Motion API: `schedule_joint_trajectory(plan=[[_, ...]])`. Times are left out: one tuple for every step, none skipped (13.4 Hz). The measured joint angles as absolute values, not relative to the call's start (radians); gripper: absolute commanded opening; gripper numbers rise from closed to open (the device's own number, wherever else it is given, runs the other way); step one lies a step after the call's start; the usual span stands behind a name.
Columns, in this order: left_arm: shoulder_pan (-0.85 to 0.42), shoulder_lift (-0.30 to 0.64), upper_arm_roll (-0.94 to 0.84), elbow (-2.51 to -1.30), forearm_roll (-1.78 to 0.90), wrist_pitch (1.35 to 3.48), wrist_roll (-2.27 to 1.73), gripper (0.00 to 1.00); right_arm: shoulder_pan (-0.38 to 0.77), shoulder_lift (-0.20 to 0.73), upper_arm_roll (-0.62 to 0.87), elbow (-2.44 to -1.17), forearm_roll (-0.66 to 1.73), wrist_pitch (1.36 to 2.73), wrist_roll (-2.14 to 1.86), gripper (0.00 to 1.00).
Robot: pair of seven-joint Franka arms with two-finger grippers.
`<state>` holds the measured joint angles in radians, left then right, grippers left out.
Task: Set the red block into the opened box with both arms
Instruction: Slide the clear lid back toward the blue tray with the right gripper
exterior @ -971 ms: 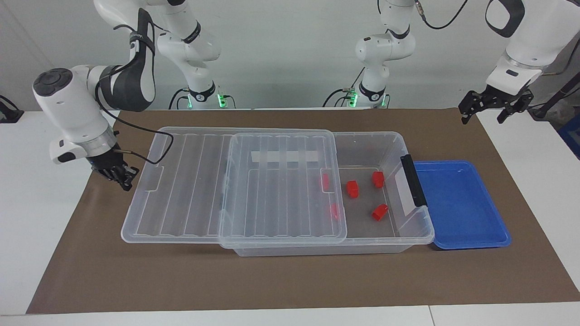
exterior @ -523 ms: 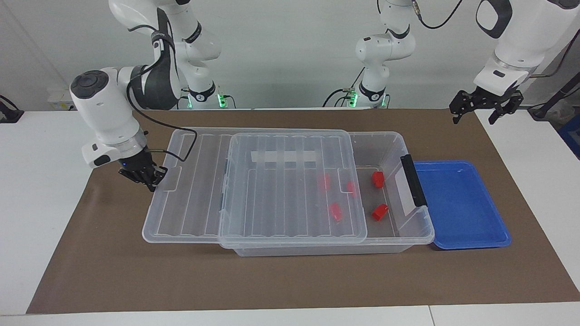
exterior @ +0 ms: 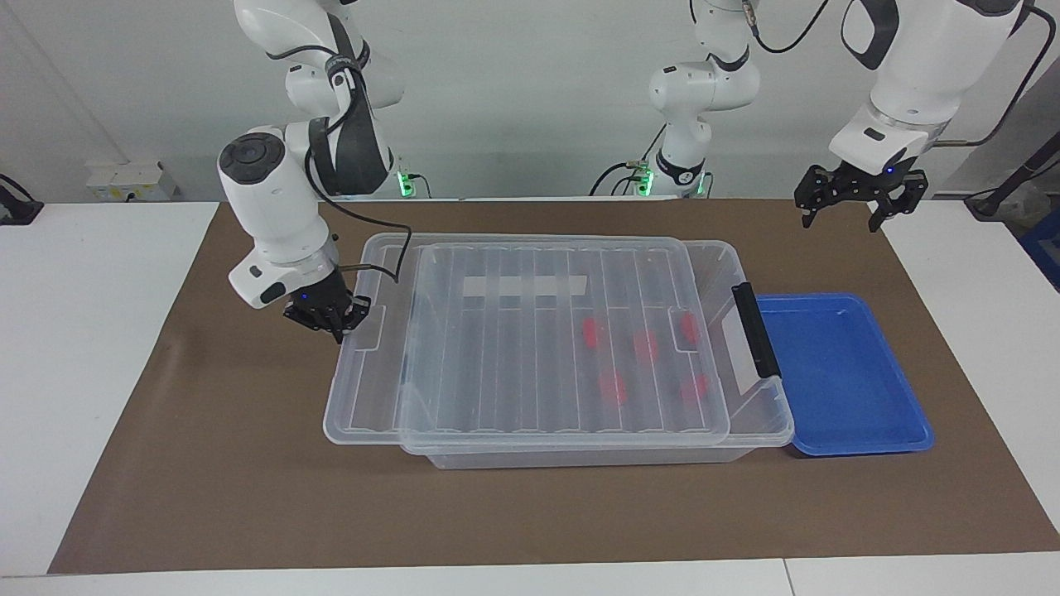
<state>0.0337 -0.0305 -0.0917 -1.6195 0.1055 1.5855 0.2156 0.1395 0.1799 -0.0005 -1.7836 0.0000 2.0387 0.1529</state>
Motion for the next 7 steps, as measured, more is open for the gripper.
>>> schedule_joint_trajectory(plan=[[0.034, -0.031, -0.089, -1.619, 0.083, 1.587, 0.216, 1.00, 0.149, 0.179, 0.000, -1.787, 0.000, 2.041, 0.153, 0.00], [0.036, -0.031, -0.085, -1.619, 0.047, 1.591, 0.216, 1.00, 0.156, 0.179, 0.000, -1.791, 0.000, 2.049, 0.153, 0.00], [0.037, -0.031, -0.080, -1.619, 0.016, 1.595, 0.216, 1.00, 0.164, 0.178, 0.000, -1.793, 0.000, 2.059, 0.153, 0.00], [0.039, -0.031, -0.078, -1.619, 0.005, 1.596, 0.216, 1.00, 0.173, 0.178, 0.000, -1.795, 0.000, 2.068, 0.153, 0.00], [0.040, -0.031, -0.077, -1.619, 0.000, 1.596, 0.216, 1.00, 0.187, 0.178, 0.000, -1.797, 0.000, 2.077, 0.153, 0.00], [0.040, -0.031, -0.078, -1.619, -0.001, 1.597, 0.216, 1.00, 0.199, 0.178, 0.000, -1.800, 0.000, 2.086, 0.153, 0.00], [0.040, -0.031, -0.078, -1.619, -0.002, 1.597, 0.216, 1.00, 0.207, 0.178, 0.000, -1.802, 0.000, 2.090, 0.153, 0.00]])
